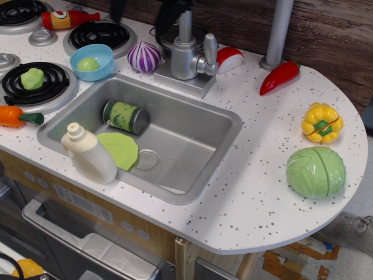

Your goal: Put detergent in sink

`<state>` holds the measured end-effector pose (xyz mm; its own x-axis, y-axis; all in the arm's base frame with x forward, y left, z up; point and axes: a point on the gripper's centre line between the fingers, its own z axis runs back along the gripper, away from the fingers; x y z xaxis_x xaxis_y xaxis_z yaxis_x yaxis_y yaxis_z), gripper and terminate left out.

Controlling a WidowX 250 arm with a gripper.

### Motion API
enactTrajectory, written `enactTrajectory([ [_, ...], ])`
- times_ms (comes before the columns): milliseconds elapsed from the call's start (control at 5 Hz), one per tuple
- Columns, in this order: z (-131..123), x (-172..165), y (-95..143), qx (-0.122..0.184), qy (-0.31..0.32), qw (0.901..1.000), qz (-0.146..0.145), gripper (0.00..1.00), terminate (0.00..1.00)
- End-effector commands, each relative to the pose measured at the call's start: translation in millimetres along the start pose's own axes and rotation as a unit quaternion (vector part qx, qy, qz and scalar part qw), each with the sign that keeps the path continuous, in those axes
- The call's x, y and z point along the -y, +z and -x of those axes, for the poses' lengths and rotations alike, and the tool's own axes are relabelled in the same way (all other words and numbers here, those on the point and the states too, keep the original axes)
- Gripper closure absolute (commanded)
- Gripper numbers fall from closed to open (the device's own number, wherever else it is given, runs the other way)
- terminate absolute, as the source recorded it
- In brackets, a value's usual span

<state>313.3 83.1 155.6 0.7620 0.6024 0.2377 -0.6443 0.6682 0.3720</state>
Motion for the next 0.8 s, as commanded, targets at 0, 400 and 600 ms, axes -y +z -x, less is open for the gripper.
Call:
enactTrajectory([
  [0, 26.2, -36.2, 4.1, 0.051, 0.113, 0.9915, -0.042, 0.0, 0.0],
  [400, 61.3, -41.4, -17.4, 0.08, 0.219, 0.9705, -0.061, 0.0, 0.0],
  [600, 65.4, -28.8, -25.8, 0.103, 0.287, 0.9509, -0.055, 0.0, 0.0],
])
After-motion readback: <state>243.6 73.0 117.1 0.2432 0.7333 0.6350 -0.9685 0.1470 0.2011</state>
